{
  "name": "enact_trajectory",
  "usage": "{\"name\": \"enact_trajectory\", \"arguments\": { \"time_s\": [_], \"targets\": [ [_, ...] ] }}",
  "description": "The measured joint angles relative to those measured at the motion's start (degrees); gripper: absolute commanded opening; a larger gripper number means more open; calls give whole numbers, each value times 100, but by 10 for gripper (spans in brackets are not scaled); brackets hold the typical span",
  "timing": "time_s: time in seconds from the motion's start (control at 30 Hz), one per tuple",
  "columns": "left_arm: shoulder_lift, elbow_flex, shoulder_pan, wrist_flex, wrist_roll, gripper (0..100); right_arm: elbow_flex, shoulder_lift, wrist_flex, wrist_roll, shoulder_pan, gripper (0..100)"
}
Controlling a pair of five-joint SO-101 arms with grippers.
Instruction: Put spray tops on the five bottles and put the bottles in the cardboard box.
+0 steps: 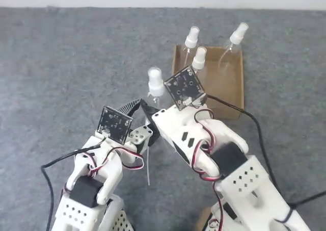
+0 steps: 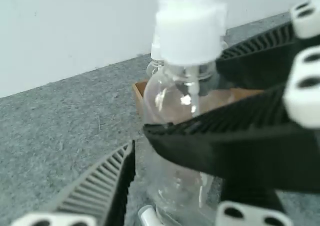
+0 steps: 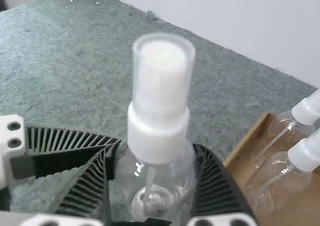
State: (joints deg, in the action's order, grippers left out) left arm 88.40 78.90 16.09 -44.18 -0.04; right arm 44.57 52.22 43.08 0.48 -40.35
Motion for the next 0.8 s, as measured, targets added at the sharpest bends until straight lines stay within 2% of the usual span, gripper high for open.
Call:
{"name": "enact_trajectory", "arguments": {
  "time_s": [0.13, 0.27, 0.4, 0.57, 0.7, 0.8],
  "targets": [
    [-44, 0, -9, 0, -18, 246, -88, 18, 26, 0, 220, 6],
    [-44, 0, -62, 0, -18, 246, -536, 18, 167, 0, 826, 6],
    [-44, 88, -53, 9, -18, 246, -1442, -79, 765, 123, 1424, 6],
    [-44, 97, -44, 9, -18, 246, -2576, -888, 1512, 334, 2462, 6],
    [-44, 97, -53, 9, -18, 246, -2752, -1749, 1486, 334, 3174, 6],
    [-44, 97, -325, 44, -18, 198, -2734, -2444, 1178, 334, 3349, 6]
  ]
}}
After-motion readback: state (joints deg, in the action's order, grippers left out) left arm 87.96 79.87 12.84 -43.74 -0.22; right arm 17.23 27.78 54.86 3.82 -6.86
